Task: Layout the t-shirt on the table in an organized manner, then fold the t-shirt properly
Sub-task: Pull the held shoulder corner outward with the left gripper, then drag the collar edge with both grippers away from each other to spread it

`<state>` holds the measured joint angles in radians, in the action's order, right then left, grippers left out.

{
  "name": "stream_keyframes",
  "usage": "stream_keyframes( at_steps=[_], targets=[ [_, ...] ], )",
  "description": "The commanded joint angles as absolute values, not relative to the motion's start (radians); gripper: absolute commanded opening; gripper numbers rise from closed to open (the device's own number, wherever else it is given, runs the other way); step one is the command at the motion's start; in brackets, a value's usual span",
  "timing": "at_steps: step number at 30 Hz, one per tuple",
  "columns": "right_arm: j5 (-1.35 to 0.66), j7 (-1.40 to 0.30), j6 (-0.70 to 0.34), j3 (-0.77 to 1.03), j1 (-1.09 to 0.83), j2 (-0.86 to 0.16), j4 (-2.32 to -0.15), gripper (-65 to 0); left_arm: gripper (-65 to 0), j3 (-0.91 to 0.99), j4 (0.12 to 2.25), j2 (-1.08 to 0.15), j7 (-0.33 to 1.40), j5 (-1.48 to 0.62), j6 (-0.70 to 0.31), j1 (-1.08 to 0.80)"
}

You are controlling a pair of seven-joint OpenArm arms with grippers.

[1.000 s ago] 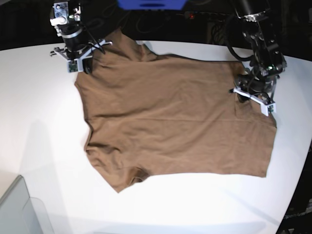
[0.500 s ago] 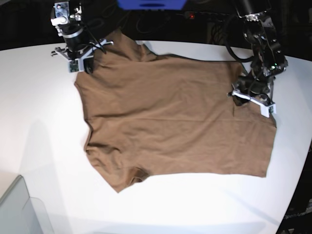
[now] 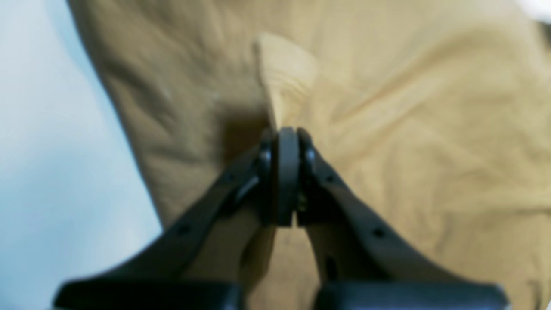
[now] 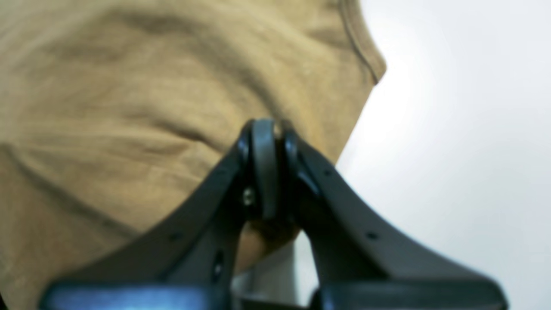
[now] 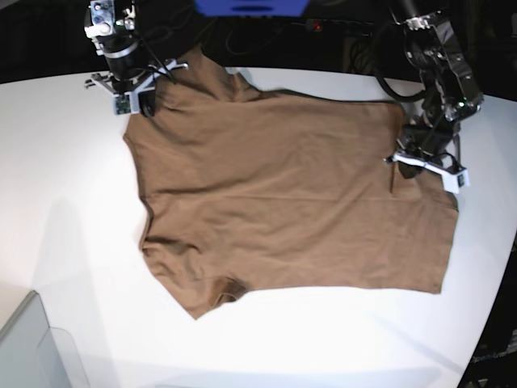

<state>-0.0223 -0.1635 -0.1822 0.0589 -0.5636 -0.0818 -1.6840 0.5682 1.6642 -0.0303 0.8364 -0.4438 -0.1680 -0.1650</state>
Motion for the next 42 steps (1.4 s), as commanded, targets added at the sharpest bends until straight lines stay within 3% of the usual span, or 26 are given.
stream_keyframes(
  at_steps=[1, 8, 14, 19, 26, 35, 42],
  targets=[
    [-0.024, -0.145, -0.183, 0.062, -0.567, -0.082, -1.702, -63.5, -65.0, 0.590, 1.705, -0.041, 0.822, -0.475, -0.170, -0.173],
    [-0.027, -0.147, -0.183, 0.059, -0.590, -0.079, -1.707, -61.5, -65.0, 0.728, 1.819, -0.050, 0.823, -0.618, -0.170, -0.272],
    [-0.028, -0.147, -0.183, 0.061, -0.584, -0.079, -1.696, -45.6, -65.0, 0.849, 1.817, -0.041, 0.823, -0.699, -0.170, -0.343],
    [-0.028, -0.145, -0.183, 0.061, -0.549, -0.082, -1.684, -37.3, -65.0, 0.905, 1.722, -0.021, 0.823, -0.733, -0.170, -0.358],
    [-0.024, -0.145, -0.183, 0.061, -0.521, -0.085, -1.692, -36.4, -65.0, 1.030, 1.587, 0.030, 0.823, -0.733, -0.170, -0.351],
    [-0.024, -0.145, -0.183, 0.061, -0.521, -0.081, -1.684, -36.4, -64.9, 1.072, 1.563, 0.045, 0.823, -0.777, -0.170, -0.354],
    [-0.027, -0.145, -0.183, 0.061, -0.524, -0.079, -1.689, -36.5, -57.3, 1.072, 1.563, 0.044, 0.825, -0.984, -0.170, -0.414]
  ],
)
